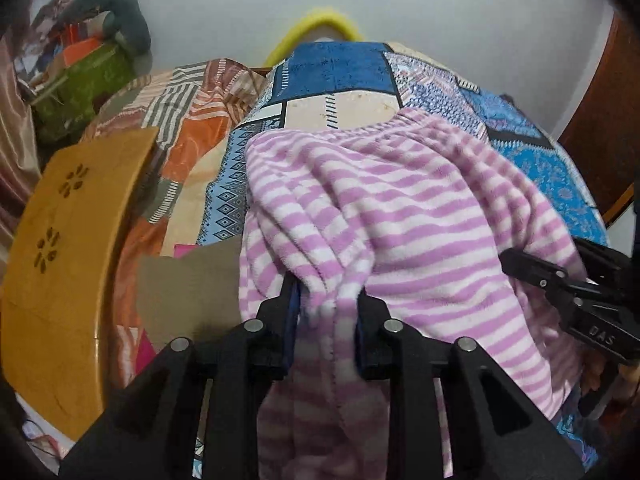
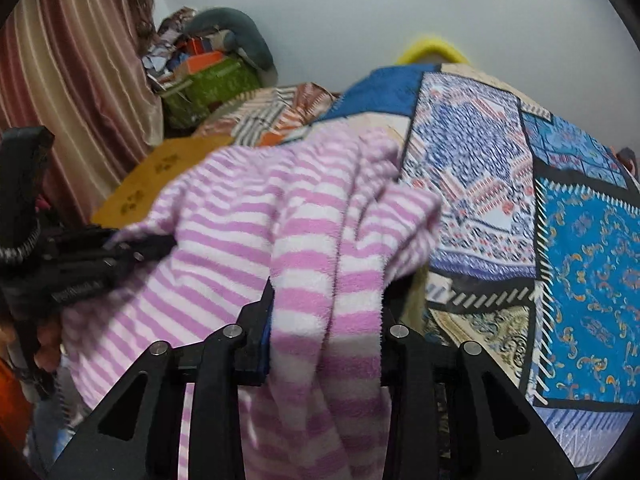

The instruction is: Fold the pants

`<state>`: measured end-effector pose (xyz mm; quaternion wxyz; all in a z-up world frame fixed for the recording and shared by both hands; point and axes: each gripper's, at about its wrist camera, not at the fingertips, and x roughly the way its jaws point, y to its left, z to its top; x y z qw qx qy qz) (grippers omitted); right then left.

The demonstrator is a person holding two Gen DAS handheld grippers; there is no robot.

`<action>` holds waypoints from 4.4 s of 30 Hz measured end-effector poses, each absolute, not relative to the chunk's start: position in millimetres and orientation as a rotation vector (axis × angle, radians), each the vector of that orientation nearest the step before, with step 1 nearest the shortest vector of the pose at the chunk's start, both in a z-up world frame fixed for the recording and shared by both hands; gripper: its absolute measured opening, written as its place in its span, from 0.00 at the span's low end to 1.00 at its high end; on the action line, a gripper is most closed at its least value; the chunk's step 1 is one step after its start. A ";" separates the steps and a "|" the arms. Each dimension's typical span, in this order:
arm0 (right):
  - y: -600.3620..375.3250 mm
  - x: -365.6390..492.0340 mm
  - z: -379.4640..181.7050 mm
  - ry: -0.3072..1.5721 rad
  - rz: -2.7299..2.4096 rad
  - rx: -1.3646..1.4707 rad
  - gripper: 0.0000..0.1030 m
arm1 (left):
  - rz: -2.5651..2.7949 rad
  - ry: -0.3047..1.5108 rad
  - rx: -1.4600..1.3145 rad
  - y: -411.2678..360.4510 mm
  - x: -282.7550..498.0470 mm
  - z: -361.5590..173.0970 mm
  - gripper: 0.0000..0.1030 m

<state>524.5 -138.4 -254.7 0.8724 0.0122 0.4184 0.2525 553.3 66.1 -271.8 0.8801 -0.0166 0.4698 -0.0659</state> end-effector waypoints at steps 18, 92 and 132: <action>-175.2 475.2 -227.7 0.821 0.457 -0.204 0.34 | 0.029 0.945 0.055 118.3 483.9 -248.8 0.35; -208.3 107.6 10.1 0.137 0.517 0.017 0.85 | -0.099 0.176 0.040 -10.3 59.5 17.5 0.92; -214.5 97.4 3.9 0.151 0.457 0.046 1.00 | -0.089 0.198 0.008 -12.8 63.6 7.4 0.99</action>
